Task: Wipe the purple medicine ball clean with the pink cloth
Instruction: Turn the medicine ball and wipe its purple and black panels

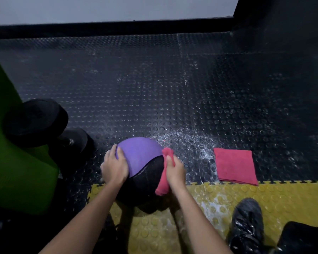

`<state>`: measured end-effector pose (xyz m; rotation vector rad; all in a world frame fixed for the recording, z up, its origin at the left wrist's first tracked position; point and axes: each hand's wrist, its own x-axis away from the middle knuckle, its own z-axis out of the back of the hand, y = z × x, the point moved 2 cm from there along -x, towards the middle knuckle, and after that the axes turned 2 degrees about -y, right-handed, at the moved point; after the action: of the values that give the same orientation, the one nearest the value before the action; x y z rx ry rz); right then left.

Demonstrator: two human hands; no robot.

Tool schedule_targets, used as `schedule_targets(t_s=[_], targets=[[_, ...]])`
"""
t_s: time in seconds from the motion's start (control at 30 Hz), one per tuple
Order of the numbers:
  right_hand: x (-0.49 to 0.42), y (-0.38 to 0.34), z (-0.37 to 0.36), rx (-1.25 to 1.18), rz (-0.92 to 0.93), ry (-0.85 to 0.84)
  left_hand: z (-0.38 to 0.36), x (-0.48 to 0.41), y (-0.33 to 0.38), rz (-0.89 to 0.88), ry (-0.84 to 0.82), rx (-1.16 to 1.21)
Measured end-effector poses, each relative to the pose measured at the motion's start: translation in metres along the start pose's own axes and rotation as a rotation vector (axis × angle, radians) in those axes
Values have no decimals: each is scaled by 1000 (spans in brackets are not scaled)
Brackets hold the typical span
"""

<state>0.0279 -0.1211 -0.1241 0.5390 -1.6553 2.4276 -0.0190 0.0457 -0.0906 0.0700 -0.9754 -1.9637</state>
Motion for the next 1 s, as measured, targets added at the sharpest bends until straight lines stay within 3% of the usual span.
schedule_targets(t_s=[0.07,0.1,0.23,0.33,0.4,0.5,0.57,0.73,0.8,0.87,0.93,1.0], targets=[[-7,-8,4,26,-145,-8,2,13,-10,-13,15,13],[-3,-17,2,115,-94,6,3,18,-14,-11,18,7],[44,-30,-26,364,402,6,15,19,-13,161,8,26],[71,-9,-30,375,590,11,19,9,-7,306,-11,23],[65,1,-22,288,514,39,16,8,-9,304,-42,-68],[40,14,-1,121,54,-51,12,15,-19,259,-43,-174],[36,17,1,155,-66,-79,15,18,-24,229,-26,-193],[79,-24,-40,512,494,51,19,21,-31,185,-8,-233],[75,-26,-39,471,551,4,22,22,-33,186,1,-232],[58,-10,-24,293,392,-41,21,24,-33,182,-3,-222],[39,10,-6,103,56,-81,18,29,-30,167,-5,-232],[35,21,4,82,-137,-96,14,36,-26,155,-2,-249]])
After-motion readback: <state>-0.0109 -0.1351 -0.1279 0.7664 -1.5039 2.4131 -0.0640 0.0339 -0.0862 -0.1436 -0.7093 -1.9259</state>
